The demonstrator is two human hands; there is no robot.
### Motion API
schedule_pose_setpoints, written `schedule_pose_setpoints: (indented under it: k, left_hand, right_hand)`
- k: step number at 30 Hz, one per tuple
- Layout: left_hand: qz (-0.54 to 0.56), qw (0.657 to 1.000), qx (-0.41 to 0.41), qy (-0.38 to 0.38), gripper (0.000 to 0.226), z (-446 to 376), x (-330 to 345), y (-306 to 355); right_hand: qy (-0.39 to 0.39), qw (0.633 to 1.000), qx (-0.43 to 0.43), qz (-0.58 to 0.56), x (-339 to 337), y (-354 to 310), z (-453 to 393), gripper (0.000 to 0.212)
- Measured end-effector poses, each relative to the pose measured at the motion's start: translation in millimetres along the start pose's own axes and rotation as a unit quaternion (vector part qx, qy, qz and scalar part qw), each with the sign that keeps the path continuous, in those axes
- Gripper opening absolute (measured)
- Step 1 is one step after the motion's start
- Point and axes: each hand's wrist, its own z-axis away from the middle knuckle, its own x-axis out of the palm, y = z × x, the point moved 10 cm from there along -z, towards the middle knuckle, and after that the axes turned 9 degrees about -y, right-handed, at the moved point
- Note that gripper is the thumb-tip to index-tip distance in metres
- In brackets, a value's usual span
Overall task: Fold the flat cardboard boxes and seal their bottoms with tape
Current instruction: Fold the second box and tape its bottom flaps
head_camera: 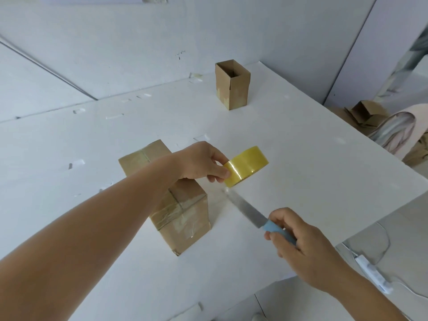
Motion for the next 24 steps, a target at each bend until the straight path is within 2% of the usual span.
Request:
schedule_pose_setpoints:
  k: [2,5,9,14,19,24]
  left_hand:
    - [0.005,1.000,0.003,0.001,0.007,1,0,1]
    - [0.008,1.000,0.006,0.005,0.008,1,-1,2]
    - [0.007,1.000,0.011,0.003,0.009,0,-1,2]
    - [0.001,1.000,0.018,0.003,0.011,-3,-2,2]
    - [0.004,1.000,0.029,-0.003,0.011,-6,-1,3]
    - [0.031,0.999,0.040,0.004,0.014,-8,-2,3]
  right_hand:
    - [-0.003,0.999,0.013,-0.029,-4,-5,-1,0.018]
    - [-0.007,1.000,-0.016,-0.021,-10,-27,-4,0.028]
    - [-0.006,0.996,-0.026,0.083,-11,-45,-10,0.042]
    - [0.047,0.975,-0.055,0.209,-17,-75,-15,0.048]
    - [0.024,0.944,-0.026,0.328,-10,-87,-24,0.053]
    - [0.015,0.922,-0.009,0.387,-8,-88,-31,0.063]
